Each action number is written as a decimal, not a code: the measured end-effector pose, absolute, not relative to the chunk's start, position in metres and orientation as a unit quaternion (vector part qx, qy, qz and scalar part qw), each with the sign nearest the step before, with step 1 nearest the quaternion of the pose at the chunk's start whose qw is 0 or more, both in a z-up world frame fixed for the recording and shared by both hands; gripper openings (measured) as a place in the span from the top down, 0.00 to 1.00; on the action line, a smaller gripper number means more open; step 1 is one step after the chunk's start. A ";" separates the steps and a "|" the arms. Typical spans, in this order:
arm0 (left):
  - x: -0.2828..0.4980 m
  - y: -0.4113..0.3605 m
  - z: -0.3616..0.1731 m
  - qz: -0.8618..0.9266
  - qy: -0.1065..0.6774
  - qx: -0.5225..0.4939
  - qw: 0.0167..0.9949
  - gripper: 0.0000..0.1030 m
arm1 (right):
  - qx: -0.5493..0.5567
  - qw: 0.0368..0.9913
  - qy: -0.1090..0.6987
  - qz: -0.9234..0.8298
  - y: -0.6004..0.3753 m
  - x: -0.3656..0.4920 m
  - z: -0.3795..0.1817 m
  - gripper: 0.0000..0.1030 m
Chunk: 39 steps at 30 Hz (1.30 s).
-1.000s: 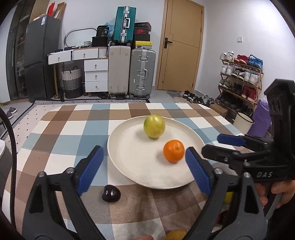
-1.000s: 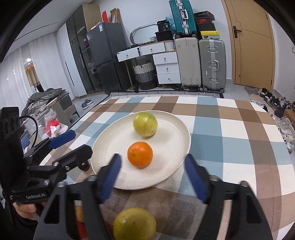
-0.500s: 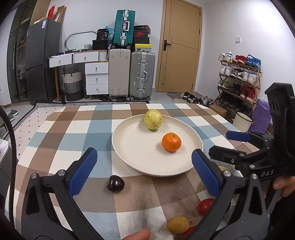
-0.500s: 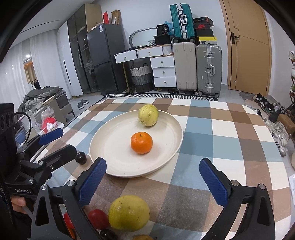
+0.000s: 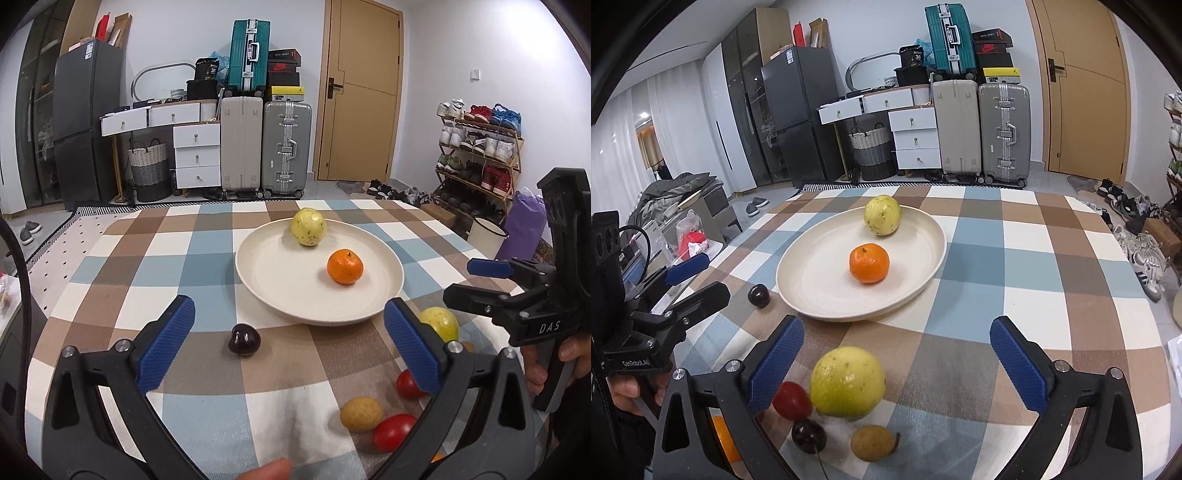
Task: Organize fruits
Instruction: 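Move the open right gripper toward the large green-yellow pomelo, then grasp the pomelo with the right gripper while the left gripper grasps a brown kiwi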
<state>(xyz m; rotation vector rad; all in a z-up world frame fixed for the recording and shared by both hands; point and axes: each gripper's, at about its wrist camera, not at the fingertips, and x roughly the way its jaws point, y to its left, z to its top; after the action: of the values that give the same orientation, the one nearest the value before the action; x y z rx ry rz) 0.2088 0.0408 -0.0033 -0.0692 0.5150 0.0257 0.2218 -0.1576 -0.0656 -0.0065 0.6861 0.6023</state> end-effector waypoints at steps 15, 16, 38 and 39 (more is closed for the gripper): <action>0.191 0.026 -0.006 -0.015 0.277 -0.002 0.961 0.01 | -0.016 0.890 0.345 0.296 -0.172 0.196 -0.073 0.01; 0.191 0.025 -0.006 -0.015 0.278 0.002 0.961 0.01 | -0.017 0.890 0.346 0.298 -0.172 0.196 -0.073 0.01; 0.201 0.028 -0.019 -0.041 0.329 -0.002 0.943 0.01 | -0.024 0.860 0.387 0.331 -0.147 0.201 -0.086 0.16; 0.202 0.027 -0.020 -0.044 0.333 -0.001 0.942 0.01 | -0.024 0.858 0.392 0.332 -0.146 0.202 -0.087 0.25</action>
<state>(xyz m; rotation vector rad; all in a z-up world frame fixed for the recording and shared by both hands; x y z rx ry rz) 0.2016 0.0275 -0.0199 -0.0023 0.6795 -0.0903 0.2021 -0.1457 -0.0874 -0.0511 0.8225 0.6968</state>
